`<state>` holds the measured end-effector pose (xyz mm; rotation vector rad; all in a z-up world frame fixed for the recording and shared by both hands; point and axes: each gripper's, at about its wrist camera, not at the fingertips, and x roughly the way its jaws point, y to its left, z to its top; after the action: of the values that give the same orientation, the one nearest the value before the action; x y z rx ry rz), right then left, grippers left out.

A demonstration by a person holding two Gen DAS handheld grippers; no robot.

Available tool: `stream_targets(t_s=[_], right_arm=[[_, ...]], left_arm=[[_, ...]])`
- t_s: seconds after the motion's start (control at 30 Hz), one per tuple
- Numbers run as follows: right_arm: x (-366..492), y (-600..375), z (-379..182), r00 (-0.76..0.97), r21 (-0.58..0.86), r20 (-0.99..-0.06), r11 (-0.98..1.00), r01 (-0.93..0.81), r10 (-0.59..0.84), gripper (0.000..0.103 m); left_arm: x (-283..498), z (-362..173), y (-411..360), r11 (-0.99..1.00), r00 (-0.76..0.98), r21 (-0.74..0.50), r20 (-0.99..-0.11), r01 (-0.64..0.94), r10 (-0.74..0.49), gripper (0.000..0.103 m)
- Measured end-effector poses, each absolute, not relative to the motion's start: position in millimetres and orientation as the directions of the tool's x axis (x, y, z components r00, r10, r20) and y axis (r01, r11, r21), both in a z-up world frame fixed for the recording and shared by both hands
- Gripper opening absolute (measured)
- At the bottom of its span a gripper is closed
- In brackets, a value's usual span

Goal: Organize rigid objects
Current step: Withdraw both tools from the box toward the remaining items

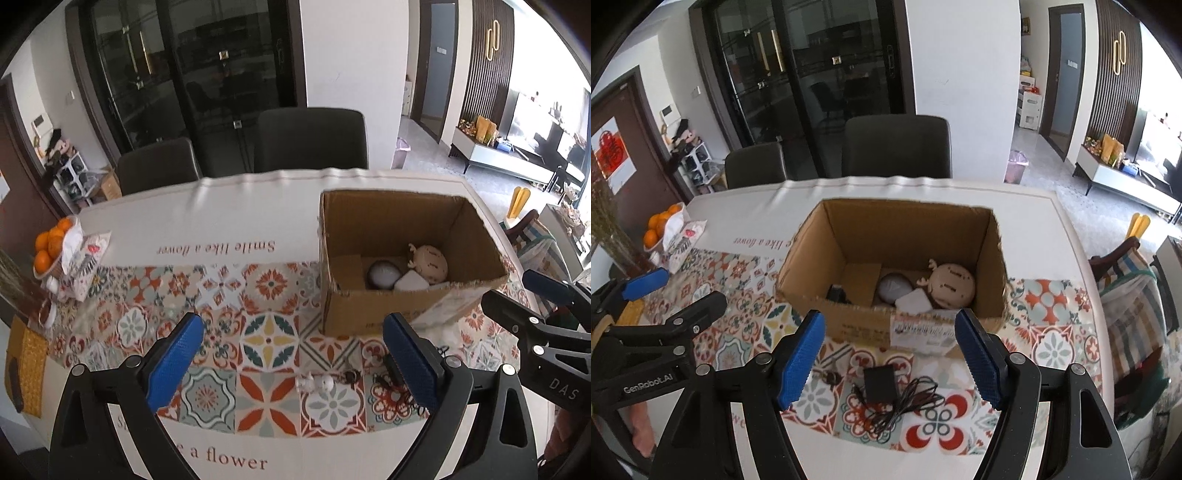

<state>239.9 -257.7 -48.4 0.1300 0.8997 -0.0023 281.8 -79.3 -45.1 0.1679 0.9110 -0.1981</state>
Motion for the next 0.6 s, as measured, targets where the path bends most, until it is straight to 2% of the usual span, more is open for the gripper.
stream_targets(t_s=[0.6], right_arm=[[217.5,-235.2,-109.9,0.505,0.12,-0.856,0.993,-0.013,0.11,0.073]], left_arm=[[254.4,-108.8,-63.1,0.98,0.469,0.045,-0.882,0.194,-0.052,0.099]])
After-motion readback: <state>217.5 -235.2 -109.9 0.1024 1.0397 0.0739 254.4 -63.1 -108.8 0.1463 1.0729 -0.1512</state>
